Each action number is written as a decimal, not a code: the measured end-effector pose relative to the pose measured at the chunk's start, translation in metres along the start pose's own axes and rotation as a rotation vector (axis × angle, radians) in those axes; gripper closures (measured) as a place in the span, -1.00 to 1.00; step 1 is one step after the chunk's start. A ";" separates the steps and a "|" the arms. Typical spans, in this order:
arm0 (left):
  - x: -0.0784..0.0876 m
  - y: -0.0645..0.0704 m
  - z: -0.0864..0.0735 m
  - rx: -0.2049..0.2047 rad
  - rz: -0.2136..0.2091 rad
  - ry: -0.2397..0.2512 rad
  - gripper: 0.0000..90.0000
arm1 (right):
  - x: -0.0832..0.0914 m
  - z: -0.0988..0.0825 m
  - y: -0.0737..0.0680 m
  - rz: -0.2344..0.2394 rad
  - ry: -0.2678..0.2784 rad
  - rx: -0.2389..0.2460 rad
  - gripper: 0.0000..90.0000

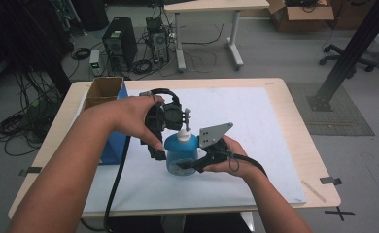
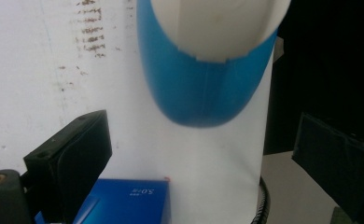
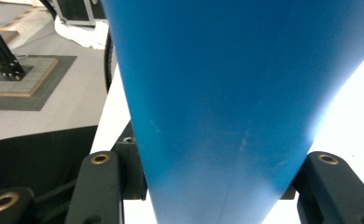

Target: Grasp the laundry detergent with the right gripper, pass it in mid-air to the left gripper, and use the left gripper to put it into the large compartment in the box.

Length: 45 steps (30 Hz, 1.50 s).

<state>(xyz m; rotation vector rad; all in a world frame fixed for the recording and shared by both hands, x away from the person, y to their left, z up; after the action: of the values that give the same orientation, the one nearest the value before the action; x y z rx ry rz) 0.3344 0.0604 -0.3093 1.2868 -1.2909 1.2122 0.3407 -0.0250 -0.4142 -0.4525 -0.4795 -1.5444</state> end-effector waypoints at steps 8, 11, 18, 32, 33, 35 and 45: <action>-0.005 0.000 0.002 -0.009 -0.014 0.006 -0.89 | -0.009 0.005 0.000 0.013 0.003 0.004 0.01; -0.006 0.000 0.003 -0.012 -0.017 0.005 -0.89 | -0.011 0.007 -0.001 0.017 0.005 0.001 0.00; -0.006 0.001 0.004 -0.014 -0.014 0.008 -0.89 | -0.018 0.008 -0.001 0.021 -0.004 -0.001 0.00; -0.010 0.000 0.009 -0.018 -0.015 -0.006 -0.89 | -0.025 0.020 -0.001 0.025 0.004 0.001 0.00; -0.010 0.000 0.009 -0.020 -0.016 -0.007 -0.89 | -0.025 0.021 -0.001 0.021 0.002 0.004 0.00; -0.011 0.000 0.009 -0.016 -0.017 -0.006 -0.89 | -0.026 0.024 -0.001 0.022 0.006 0.004 0.00; -0.012 0.000 0.009 -0.015 -0.007 -0.008 -0.82 | -0.026 0.028 -0.002 0.019 0.003 0.016 0.00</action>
<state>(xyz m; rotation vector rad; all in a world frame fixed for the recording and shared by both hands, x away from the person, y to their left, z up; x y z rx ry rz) 0.3347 0.0528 -0.3220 1.2859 -1.2980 1.1909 0.3391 0.0125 -0.4056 -0.4414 -0.4835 -1.5221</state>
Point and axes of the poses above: each handheld gripper's, and its own axes: x roughly backward along the jaws, z roughly out of its top, y roughly to its right, the point moved 8 cm from there along -x, roughly forward along the jaws, and after that the axes turned 7 degrees about -y, right-handed, at the moved point
